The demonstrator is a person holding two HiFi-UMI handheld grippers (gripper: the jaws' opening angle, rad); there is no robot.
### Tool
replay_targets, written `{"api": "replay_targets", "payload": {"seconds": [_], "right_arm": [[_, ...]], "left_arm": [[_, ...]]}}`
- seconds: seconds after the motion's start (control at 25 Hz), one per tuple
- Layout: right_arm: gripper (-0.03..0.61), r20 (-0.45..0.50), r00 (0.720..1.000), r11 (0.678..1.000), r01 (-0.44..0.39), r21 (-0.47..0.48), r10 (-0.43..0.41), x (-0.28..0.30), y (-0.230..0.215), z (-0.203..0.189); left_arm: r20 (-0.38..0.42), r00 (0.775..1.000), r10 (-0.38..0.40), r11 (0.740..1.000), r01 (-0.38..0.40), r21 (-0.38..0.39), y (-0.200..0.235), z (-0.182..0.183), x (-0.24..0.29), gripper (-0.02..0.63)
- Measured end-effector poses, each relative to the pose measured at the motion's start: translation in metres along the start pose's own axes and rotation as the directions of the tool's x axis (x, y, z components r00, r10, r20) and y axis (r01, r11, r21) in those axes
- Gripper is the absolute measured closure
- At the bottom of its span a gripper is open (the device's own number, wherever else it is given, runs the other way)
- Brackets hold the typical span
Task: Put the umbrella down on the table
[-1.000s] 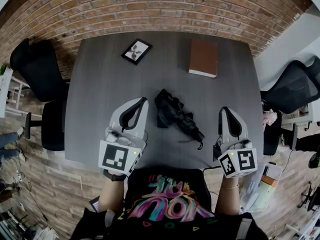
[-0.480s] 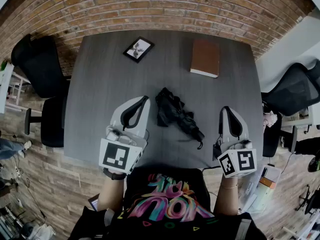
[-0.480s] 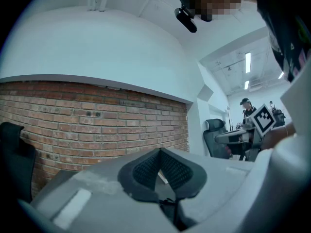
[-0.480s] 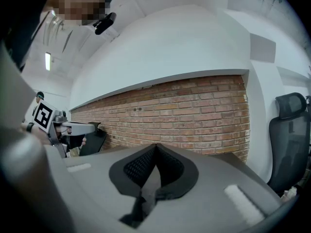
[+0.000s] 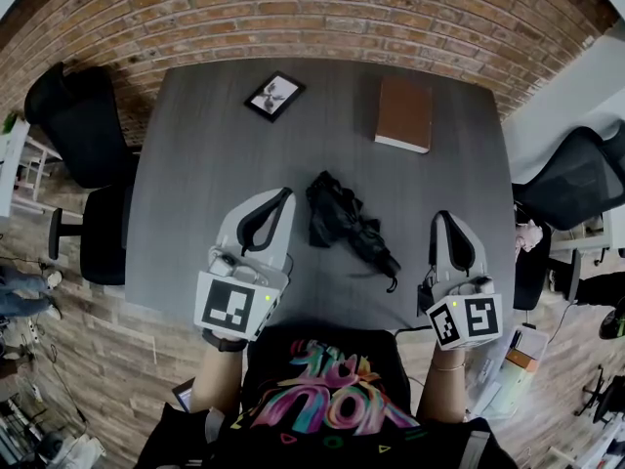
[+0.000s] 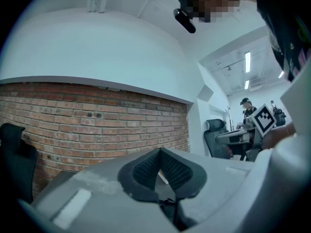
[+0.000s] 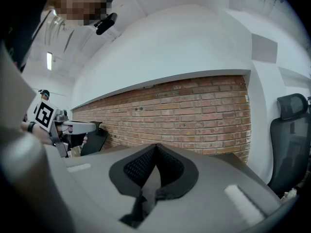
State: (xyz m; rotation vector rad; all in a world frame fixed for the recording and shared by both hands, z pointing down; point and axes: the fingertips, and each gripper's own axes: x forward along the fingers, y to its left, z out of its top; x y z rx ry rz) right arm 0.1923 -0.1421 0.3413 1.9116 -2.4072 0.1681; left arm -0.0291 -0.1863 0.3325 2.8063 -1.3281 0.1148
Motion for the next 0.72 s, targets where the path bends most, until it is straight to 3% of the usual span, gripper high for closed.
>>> {"api": "replay_targets", "payload": {"seconds": [0.44, 0.72], "right_arm": [[0.578, -0.015, 1.0, 1.0, -0.015, -0.009, 0.015, 0.0, 0.006, -0.006], [0.578, -0.04, 0.998, 0.997, -0.055, -0.06, 0.053, 0.0, 0.009, -0.004]], "left_arm": [[-0.005, 1.0, -0.008, 1.0, 0.008, 0.006, -0.001, -0.003, -0.001, 0.612], [0.021, 0.996, -0.084, 0.996, 0.085, -0.026, -0.015, 0.004, 0.006, 0.612]]}}
